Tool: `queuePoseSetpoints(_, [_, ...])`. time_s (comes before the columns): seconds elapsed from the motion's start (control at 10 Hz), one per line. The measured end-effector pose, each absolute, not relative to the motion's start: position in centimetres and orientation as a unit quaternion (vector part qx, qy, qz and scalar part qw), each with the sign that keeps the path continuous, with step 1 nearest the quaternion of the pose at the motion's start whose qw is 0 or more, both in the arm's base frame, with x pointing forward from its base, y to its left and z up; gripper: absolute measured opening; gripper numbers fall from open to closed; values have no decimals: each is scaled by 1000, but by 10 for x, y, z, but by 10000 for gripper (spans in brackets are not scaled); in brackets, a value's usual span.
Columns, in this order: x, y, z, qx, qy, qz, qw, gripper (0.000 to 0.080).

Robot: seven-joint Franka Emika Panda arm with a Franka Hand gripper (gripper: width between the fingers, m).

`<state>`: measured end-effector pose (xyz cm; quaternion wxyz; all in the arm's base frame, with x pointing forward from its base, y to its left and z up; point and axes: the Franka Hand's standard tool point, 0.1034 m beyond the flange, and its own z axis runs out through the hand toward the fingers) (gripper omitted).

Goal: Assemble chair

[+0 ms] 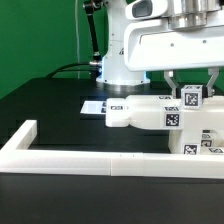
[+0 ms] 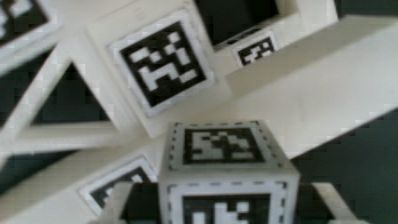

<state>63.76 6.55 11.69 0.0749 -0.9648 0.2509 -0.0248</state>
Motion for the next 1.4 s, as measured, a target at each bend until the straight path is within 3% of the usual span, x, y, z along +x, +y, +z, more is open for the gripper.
queuePoseSetpoints(0.5, [641, 65, 117, -851, 517, -14, 86, 288])
queuePoseSetpoints(1.4, [640, 66, 115, -597, 794, 38, 104, 288])
